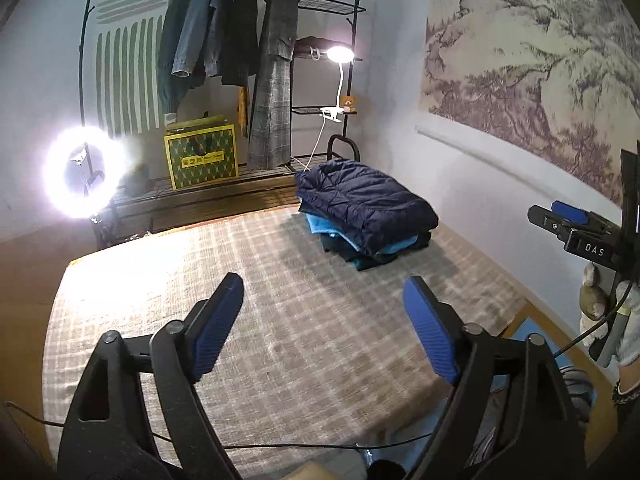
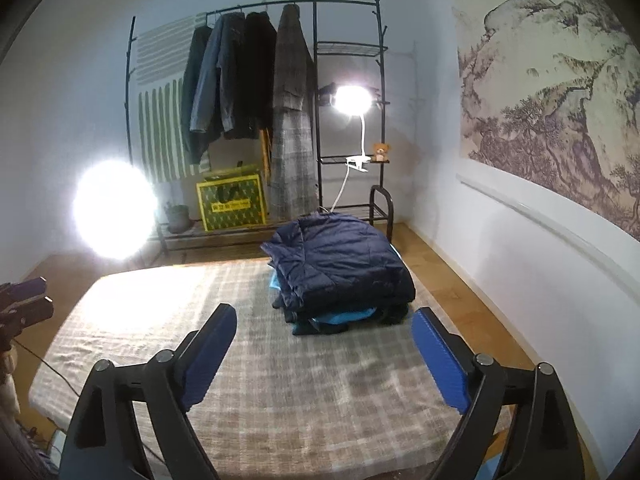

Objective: Fold large clothes

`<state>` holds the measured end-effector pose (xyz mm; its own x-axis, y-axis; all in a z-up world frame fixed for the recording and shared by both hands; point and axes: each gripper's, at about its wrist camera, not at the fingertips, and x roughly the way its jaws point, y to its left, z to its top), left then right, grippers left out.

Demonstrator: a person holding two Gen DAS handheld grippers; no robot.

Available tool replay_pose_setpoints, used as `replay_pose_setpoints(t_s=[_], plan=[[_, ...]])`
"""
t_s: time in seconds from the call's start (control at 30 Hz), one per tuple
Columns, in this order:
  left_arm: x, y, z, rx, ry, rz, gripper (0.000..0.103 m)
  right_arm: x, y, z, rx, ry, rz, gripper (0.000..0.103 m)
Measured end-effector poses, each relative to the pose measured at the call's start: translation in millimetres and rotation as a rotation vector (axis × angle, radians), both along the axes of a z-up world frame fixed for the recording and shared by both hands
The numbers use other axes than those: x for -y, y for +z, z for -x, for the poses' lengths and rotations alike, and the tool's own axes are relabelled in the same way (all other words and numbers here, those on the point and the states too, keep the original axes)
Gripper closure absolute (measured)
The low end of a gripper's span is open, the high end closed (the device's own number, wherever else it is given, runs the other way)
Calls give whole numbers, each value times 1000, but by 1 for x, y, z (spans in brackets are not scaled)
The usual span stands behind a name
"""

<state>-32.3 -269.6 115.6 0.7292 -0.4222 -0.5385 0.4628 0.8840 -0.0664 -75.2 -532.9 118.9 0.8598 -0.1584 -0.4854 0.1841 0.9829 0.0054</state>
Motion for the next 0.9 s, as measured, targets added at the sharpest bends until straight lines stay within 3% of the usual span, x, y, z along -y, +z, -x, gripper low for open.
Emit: replay_pose_setpoints(t_s=[0.17, 0.33, 0.43, 0.6, 0.73, 0.9], plan=[[9, -21, -3, -3, 3, -39, 11, -9, -21, -4, 20, -38, 41, 1], [14, -29, -1, 62, 29, -68, 1, -4, -40, -8, 56, -92, 9, 0], [16, -33, -1, 73, 36, -81, 0, 0, -53, -15, 42, -115, -13, 0], [19, -44, -7, 58, 55, -108, 0, 3, -59, -19, 31, -111, 37, 0], [19, -51, -10, 24, 51, -98, 0, 10, -63, -21, 20, -122, -1, 0], [24, -53, -6, 42, 53, -133, 0, 18, -70, -24, 1, -130, -60, 0]])
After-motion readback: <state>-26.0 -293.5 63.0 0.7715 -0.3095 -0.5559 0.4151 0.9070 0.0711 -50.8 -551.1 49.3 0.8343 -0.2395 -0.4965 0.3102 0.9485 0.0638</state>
